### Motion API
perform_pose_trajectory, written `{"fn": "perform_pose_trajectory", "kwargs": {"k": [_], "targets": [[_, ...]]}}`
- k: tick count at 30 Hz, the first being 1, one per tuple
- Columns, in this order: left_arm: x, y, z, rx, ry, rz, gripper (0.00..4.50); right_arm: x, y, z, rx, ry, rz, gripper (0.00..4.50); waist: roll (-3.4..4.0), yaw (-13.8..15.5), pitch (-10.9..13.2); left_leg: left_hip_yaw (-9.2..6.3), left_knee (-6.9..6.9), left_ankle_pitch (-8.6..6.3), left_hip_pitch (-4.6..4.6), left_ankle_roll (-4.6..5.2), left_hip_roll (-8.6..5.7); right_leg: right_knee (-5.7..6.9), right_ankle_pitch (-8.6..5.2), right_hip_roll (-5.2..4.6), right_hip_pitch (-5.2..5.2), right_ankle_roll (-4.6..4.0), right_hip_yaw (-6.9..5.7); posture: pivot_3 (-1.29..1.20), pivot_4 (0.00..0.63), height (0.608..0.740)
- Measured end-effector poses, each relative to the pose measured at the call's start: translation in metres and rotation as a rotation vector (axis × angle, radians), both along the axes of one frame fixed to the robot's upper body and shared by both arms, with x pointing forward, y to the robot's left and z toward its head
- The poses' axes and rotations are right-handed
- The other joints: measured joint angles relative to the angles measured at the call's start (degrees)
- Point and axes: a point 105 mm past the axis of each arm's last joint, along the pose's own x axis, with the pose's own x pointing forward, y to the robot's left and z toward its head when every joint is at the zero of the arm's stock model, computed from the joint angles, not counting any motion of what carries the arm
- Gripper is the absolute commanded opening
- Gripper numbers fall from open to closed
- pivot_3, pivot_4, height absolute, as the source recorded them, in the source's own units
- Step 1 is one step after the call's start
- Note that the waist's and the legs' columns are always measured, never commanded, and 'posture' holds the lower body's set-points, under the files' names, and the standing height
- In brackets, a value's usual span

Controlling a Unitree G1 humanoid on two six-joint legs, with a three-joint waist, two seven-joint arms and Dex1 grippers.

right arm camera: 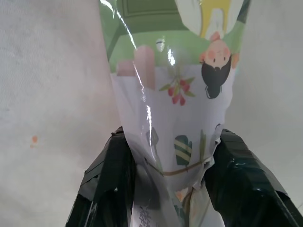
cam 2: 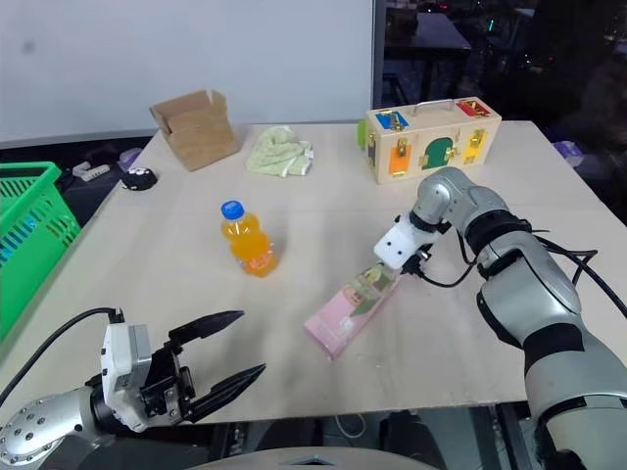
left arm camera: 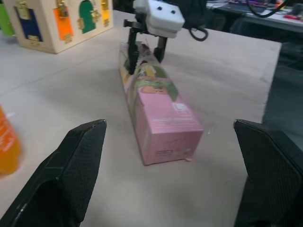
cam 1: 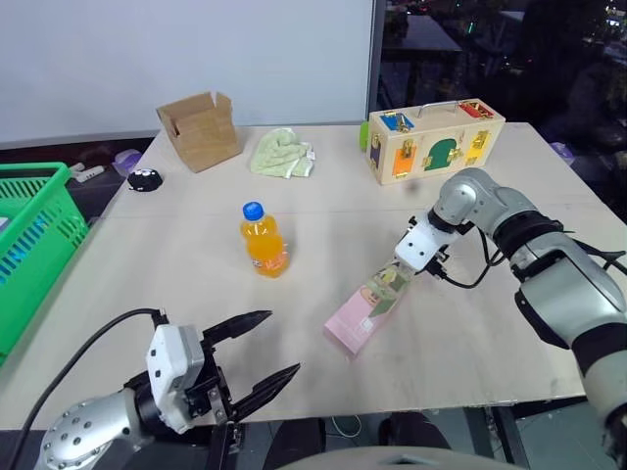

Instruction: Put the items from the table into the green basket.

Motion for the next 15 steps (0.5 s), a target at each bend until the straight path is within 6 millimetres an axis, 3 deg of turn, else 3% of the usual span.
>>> {"fn": "perform_pose_trajectory", "kwargs": {"k": [5, 11, 15], "targets": [[0.009, -0.001, 0.015, -0.019, -0.023, 0.012, 4.5, 0.004, -0.01, 0.003, 0.064, 0.033, -0.118, 2.02, 0.05, -0.11, 0.03, -0.06, 0.0, 0.0, -0.04, 0.0, 0.0, 0.0, 0.01, -0.01, -0.01, 0.01, -0.04, 0.14, 0.0, 0.74], [0.032, -0.008, 0.036, -0.087, -0.076, 0.087, 4.5, 0.015, -0.015, 0.034, 0.348, 0.132, -0.385, 2.02, 0.12, -0.29, 0.06, -0.11, 0.0, 0.0, -0.02, 0.0, 0.01, 0.09, 0.13, 0.02, -0.02, 0.2, -0.04, 0.14, 0.0, 0.74], [0.045, -0.016, 0.054, -0.207, -0.093, 0.135, 4.5, 0.015, -0.031, 0.05, 0.521, 0.215, -0.559, 2.02, 0.13, 0.15, 0.05, -0.22, -0.01, 0.0, -0.12, 0.0, -0.02, 0.1, 0.13, 0.0, -0.05, 0.21, -0.12, 0.13, 0.0, 0.74]]}}
